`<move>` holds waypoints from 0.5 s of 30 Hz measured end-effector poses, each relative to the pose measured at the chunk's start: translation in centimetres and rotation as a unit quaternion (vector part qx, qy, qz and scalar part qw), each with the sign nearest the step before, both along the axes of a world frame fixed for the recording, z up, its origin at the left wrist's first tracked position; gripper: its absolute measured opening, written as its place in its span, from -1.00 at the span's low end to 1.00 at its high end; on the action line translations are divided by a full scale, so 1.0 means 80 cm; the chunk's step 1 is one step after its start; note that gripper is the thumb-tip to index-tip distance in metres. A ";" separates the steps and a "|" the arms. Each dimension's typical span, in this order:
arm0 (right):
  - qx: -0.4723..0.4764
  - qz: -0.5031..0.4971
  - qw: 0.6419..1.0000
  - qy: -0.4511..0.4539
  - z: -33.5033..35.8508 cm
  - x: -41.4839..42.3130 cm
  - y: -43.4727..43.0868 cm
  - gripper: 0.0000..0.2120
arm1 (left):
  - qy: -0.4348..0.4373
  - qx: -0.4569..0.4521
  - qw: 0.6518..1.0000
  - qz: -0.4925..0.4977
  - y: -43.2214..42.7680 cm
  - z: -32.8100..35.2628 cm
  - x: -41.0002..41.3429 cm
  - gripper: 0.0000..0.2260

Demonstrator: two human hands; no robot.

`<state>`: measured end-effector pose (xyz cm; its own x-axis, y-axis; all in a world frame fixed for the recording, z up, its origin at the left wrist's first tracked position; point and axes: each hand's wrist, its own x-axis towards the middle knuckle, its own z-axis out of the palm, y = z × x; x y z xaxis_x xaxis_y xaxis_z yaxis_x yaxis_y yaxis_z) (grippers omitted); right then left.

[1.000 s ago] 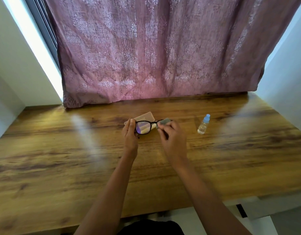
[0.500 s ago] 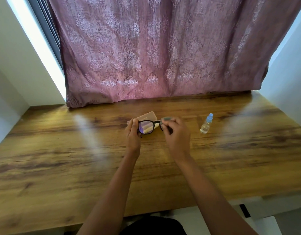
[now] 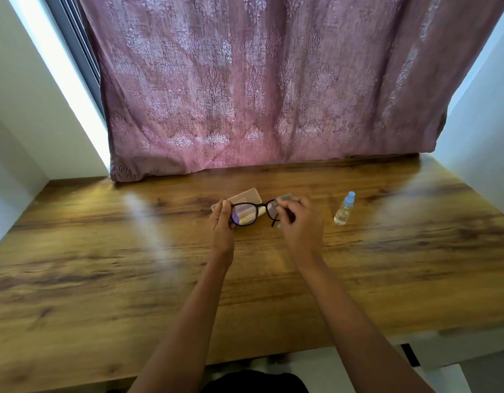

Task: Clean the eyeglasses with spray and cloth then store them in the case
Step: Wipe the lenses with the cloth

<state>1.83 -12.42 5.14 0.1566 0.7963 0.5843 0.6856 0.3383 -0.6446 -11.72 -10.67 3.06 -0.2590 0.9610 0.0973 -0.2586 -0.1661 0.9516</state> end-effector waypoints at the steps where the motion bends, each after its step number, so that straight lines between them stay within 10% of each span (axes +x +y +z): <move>1: 0.003 0.015 1.000 -0.013 -0.002 -0.005 -0.003 -0.83 | 0.003 0.000 1.000 0.000 0.000 0.000 0.000 -0.71; 9: -0.055 -0.037 0.992 0.105 -0.040 0.034 -0.014 -0.85 | 0.025 -0.039 0.999 0.014 0.008 -0.025 -0.006 -0.74; 15: -0.164 -0.130 0.977 0.034 -0.089 0.076 -0.010 -0.86 | 0.027 -0.056 0.998 0.013 0.012 -0.031 -0.004 -0.75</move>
<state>7.88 -13.21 -2.02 0.4081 0.8674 0.2848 0.6727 -0.0749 -0.7361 -12.00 -9.67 0.61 -0.2812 0.9596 0.0046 -0.2042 -0.0645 0.9768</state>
